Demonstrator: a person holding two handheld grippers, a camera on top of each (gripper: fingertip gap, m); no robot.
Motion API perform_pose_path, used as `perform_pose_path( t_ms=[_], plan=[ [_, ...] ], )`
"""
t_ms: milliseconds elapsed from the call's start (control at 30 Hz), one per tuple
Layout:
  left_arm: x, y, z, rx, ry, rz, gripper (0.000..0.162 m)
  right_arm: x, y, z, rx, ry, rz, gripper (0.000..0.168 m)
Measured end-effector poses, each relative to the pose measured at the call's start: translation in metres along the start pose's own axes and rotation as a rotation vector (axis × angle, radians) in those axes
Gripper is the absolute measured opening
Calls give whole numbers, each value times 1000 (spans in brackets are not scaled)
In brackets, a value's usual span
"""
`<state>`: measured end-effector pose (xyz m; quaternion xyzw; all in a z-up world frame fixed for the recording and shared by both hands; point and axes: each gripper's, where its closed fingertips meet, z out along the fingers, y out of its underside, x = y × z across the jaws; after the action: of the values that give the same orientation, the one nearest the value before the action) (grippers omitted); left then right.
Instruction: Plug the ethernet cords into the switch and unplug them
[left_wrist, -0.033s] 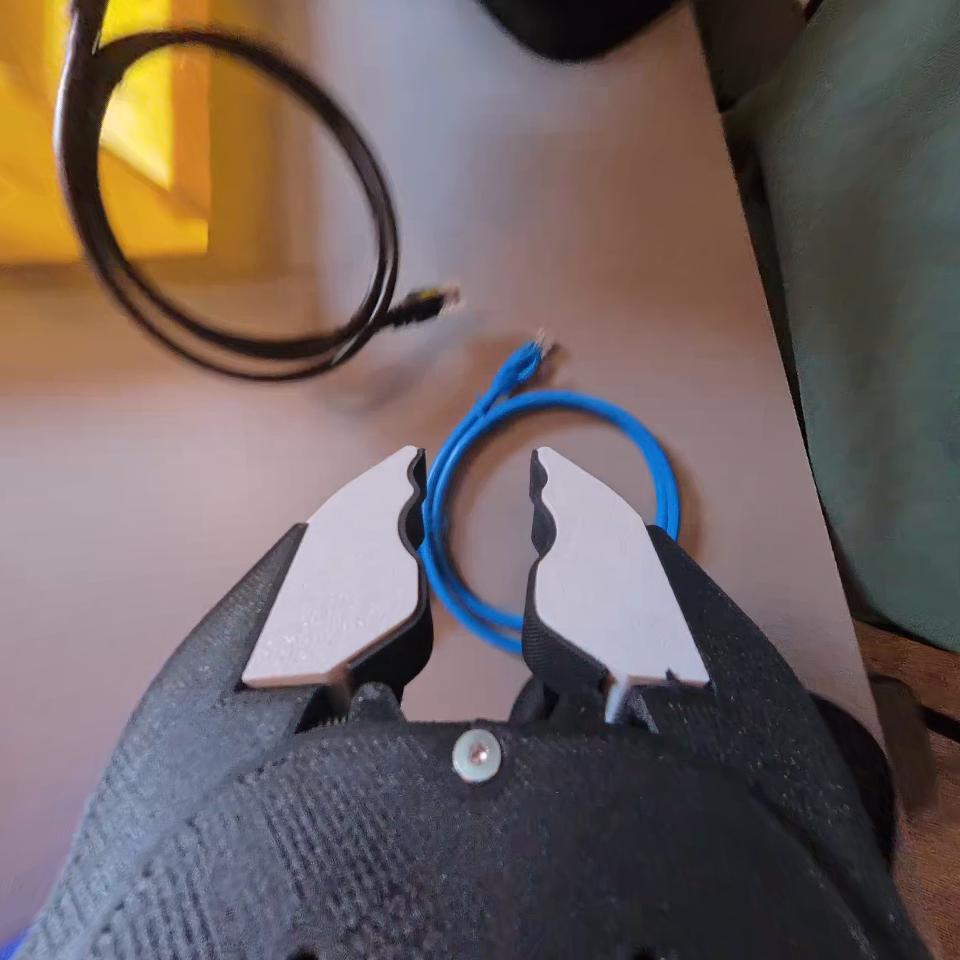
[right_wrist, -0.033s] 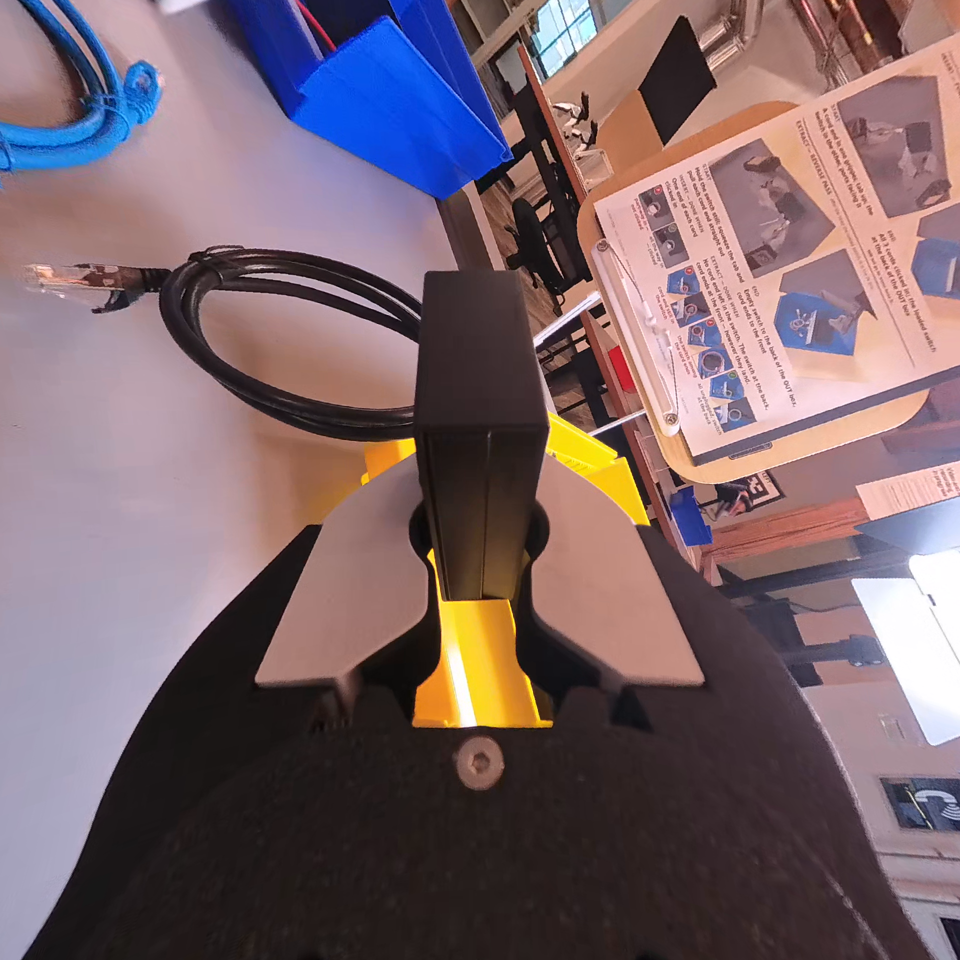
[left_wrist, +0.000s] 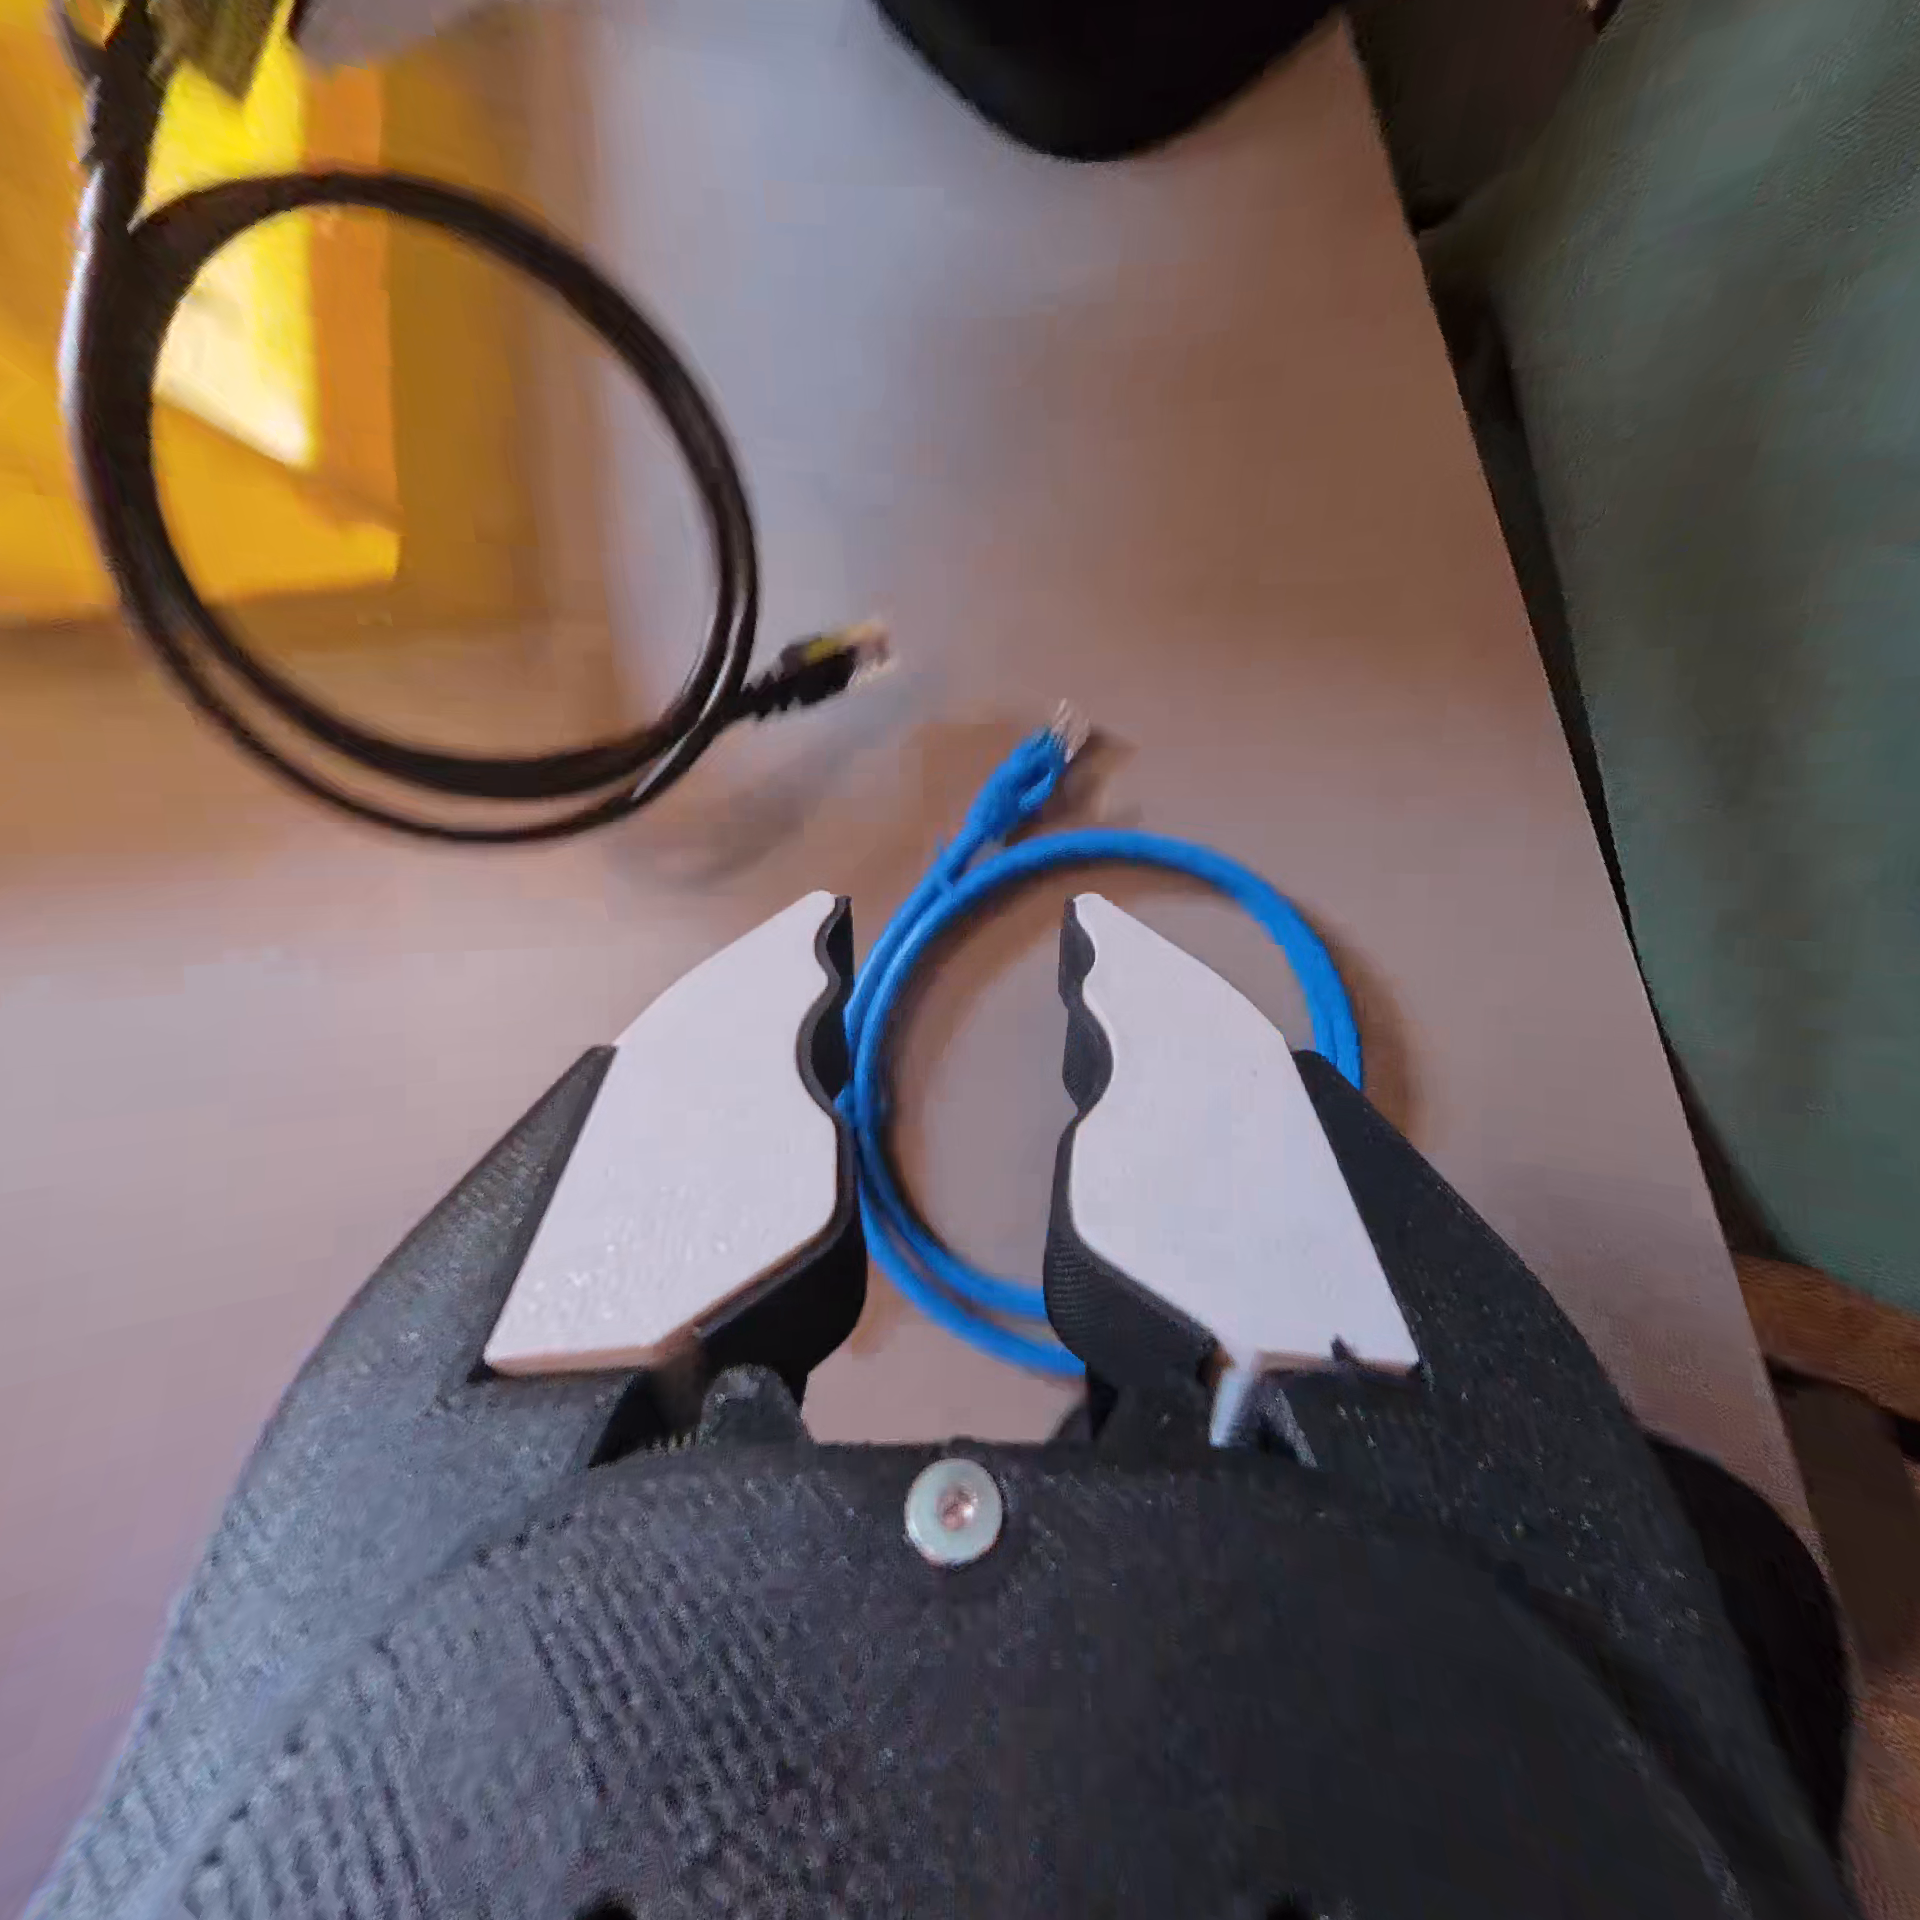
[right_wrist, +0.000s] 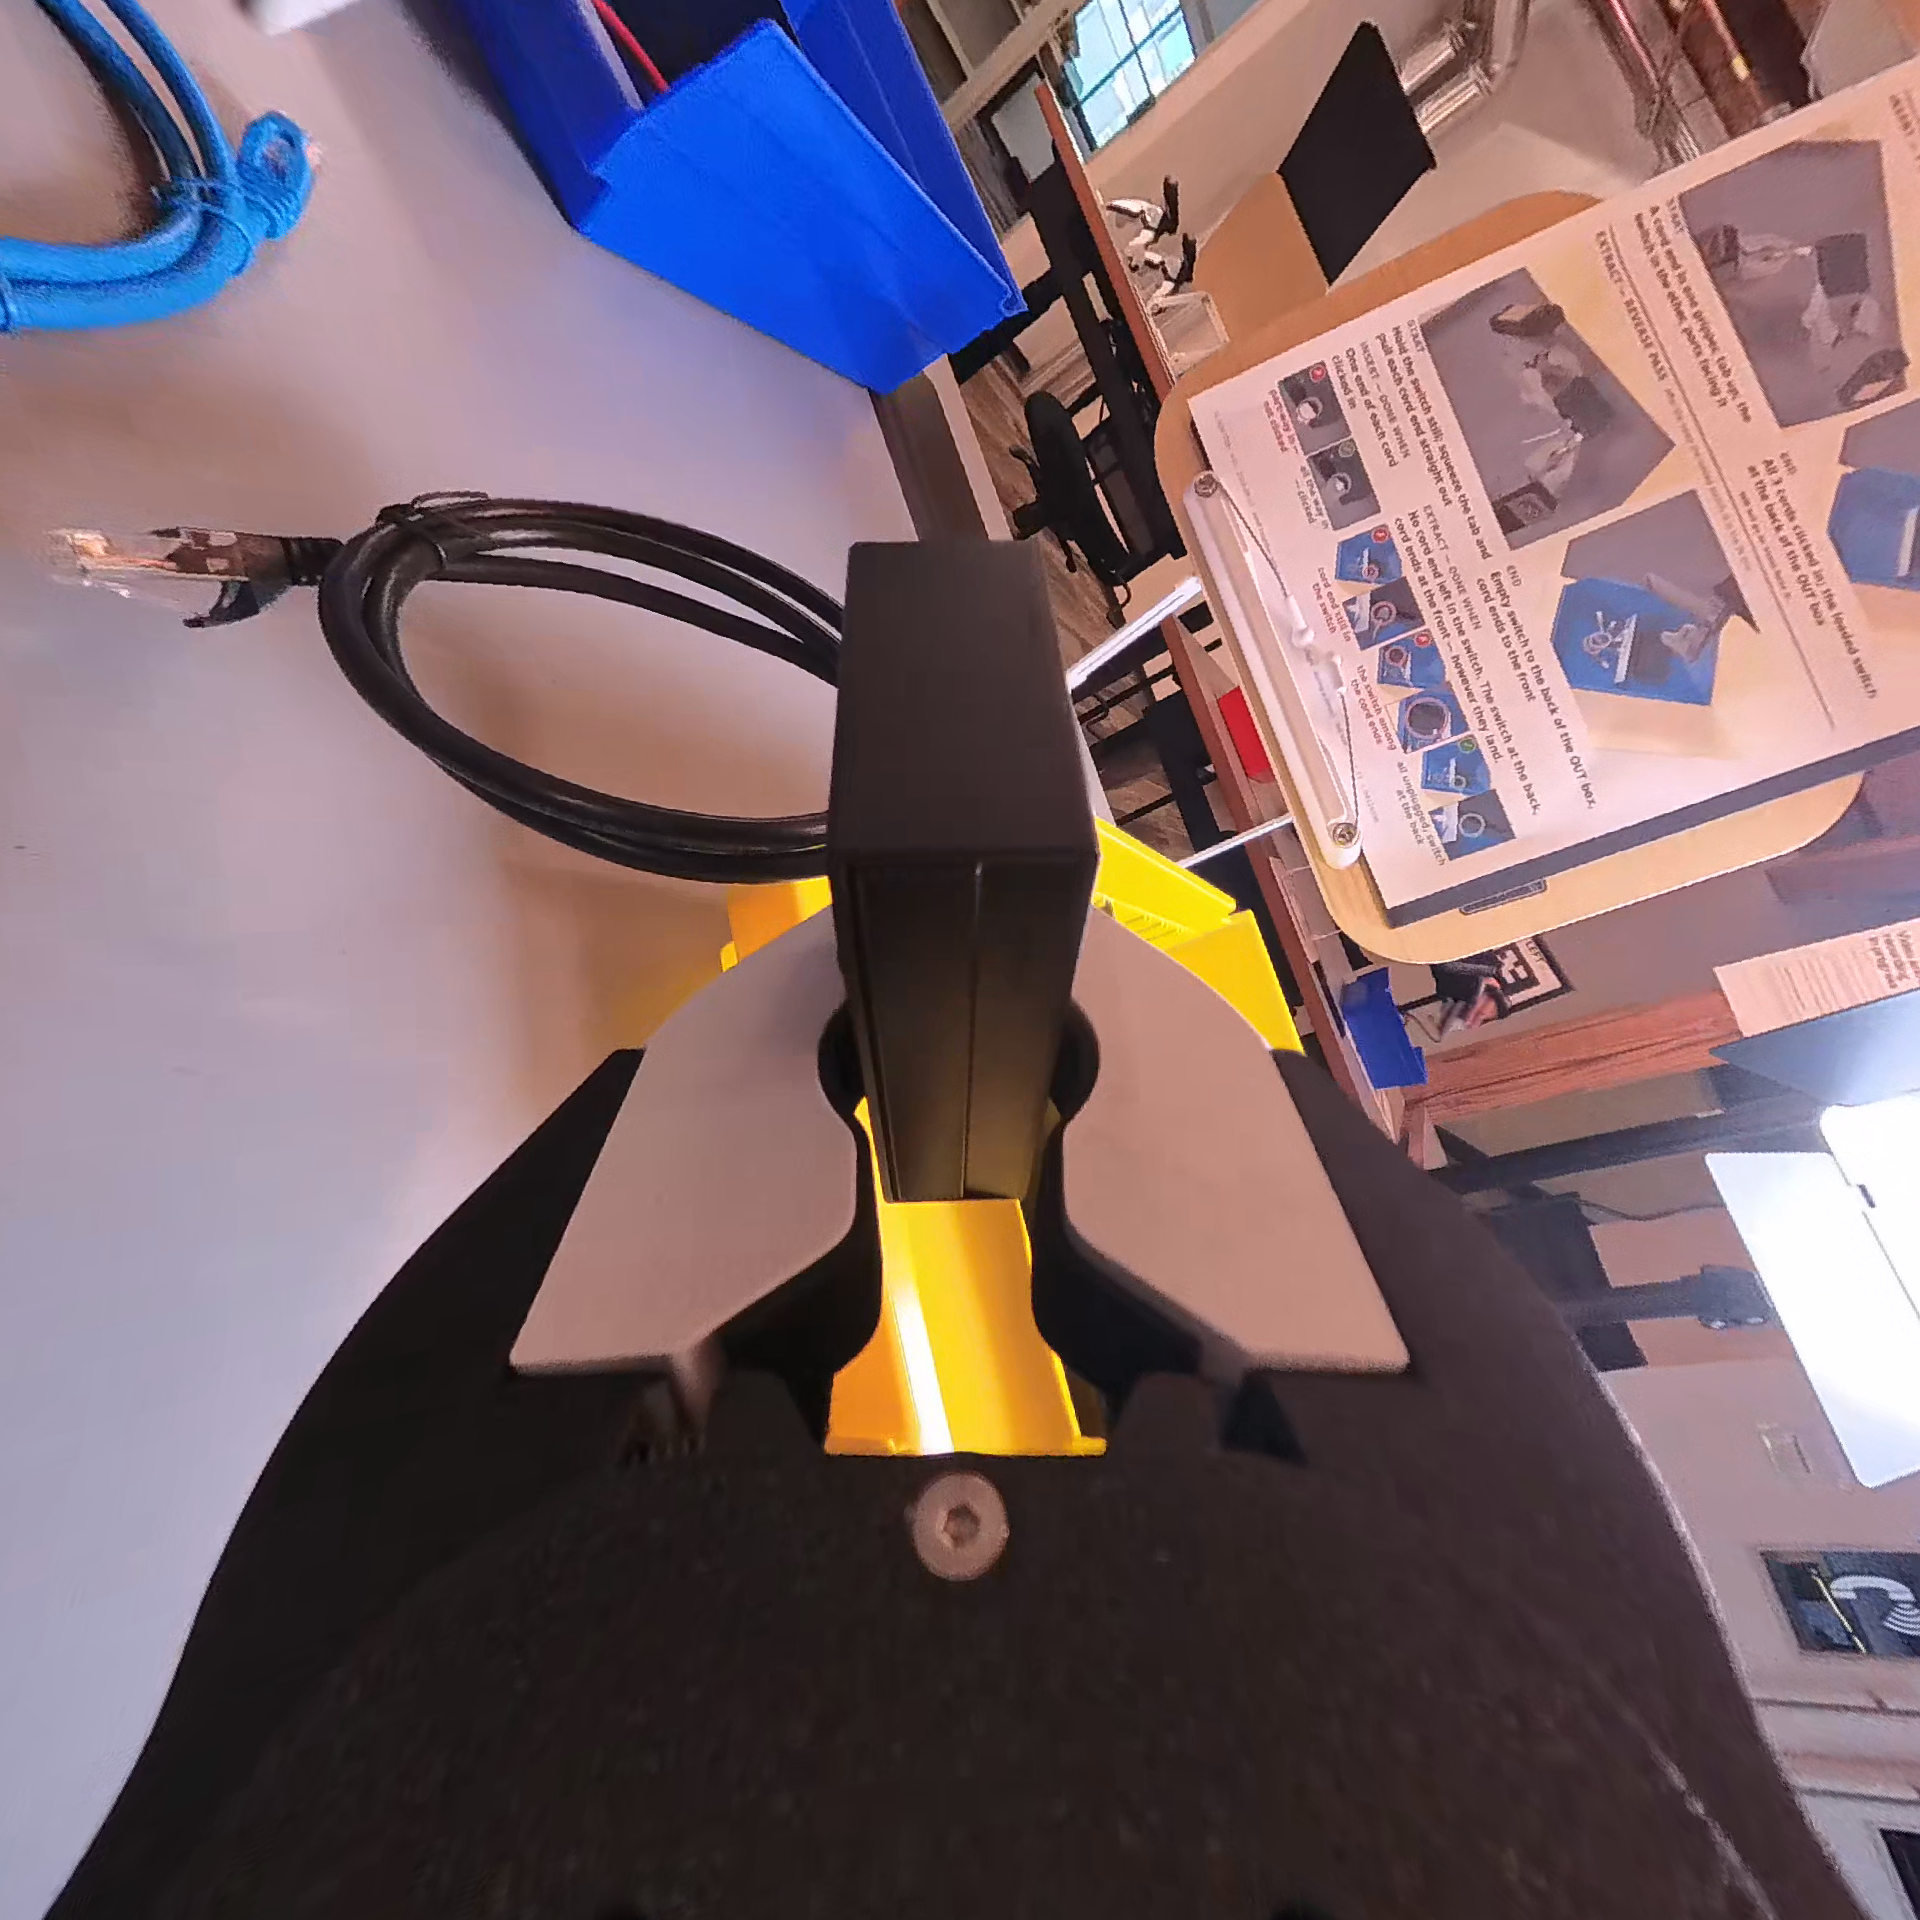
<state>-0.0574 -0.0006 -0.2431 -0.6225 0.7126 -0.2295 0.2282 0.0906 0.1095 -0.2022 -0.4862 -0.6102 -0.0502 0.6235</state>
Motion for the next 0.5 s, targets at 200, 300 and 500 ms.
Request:
perform_pose_path(
  t_ms=[200, 300, 500],
  plan=[
    [-6, 3, 53, -125, 64, 129, 24, -3, 4, 0, -14, -8, 8, 30],
    [-5, 5, 61, -137, 142, 118, 21, -5, 5, -1, -17, -11, 4, 30],
    [1, 16, 62, -187, 204, 183, 24, -5, 6, -2, -9, -15, 22, 30]
  ],
)
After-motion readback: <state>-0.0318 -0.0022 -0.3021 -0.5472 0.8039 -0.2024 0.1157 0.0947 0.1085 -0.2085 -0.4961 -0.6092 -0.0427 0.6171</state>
